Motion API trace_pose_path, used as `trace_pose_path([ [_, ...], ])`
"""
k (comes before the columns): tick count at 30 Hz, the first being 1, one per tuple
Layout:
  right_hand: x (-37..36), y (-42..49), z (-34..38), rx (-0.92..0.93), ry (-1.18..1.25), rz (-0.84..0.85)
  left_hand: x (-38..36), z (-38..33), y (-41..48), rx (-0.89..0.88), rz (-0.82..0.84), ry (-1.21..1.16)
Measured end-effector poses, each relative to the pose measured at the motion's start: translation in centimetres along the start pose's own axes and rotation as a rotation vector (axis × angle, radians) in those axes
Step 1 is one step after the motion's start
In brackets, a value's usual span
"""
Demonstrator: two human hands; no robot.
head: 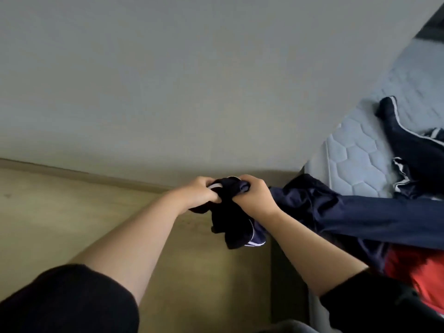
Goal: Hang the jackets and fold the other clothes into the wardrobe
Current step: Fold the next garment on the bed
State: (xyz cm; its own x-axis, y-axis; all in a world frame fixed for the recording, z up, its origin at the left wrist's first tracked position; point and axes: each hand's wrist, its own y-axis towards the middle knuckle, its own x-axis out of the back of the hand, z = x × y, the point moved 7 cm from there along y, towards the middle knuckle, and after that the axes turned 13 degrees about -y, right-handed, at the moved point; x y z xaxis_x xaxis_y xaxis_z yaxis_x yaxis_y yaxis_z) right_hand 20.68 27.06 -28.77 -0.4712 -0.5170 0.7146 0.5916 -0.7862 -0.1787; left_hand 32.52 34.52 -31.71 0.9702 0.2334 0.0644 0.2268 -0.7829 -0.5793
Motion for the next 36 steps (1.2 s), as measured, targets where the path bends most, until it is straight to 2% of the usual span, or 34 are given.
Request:
trace_pose_path([
  [4, -4.7, 1.2, 4.5, 0.11, 0.044, 0.055, 5.5, 2.3, -2.4, -0.033, -0.276, -0.095],
  [8, -5.3, -0.5, 8.4, 0.199, 0.198, 0.191, 7.2, 2.8, -8.9, -0.135, -0.536, -0.169],
  [12, -2.6, -6.2, 10.2, 0.158, 0.403, 0.288, 4.4, 3.0, -16.8, -0.292, -0.682, -0.397],
  [16, 2.9, -12.3, 13.8, 0.164, 0.606, 0.346, -0.8, 0.8, -24.1, -0.428, -0.658, -0.589],
  [18, 6.6, -14.8, 16.5, 0.241, 0.648, 0.35, -2.7, -1.4, -27.5, -0.479, -0.654, -0.552],
  [23, 13.8, -19.4, 21.1, 0.374, 0.779, 0.362, -6.4, -6.7, -33.9, -0.557, -0.637, -0.27],
  [27, 16.4, -21.7, 21.8, 0.369, 0.842, 0.389, -7.6, -9.3, -37.5, -0.517, -0.857, -0.241],
  [30, 18.1, -22.3, 21.2, 0.433, 0.731, 0.283, -8.2, -10.1, -38.9, -0.531, -0.95, -0.33],
  [33, 19.5, -22.1, 19.5, 0.537, 0.474, 0.145, -8.3, -9.9, -40.2, -0.582, -1.12, -0.513],
  [34, 19.4, -21.9, 18.9, 0.559, 0.376, 0.15, -8.3, -9.7, -40.7, -0.592, -1.172, -0.593],
  [36, 18.2, -22.3, 17.9, 0.622, 0.223, 0.261, -8.0, -9.4, -41.8, -0.606, -1.206, -0.791],
])
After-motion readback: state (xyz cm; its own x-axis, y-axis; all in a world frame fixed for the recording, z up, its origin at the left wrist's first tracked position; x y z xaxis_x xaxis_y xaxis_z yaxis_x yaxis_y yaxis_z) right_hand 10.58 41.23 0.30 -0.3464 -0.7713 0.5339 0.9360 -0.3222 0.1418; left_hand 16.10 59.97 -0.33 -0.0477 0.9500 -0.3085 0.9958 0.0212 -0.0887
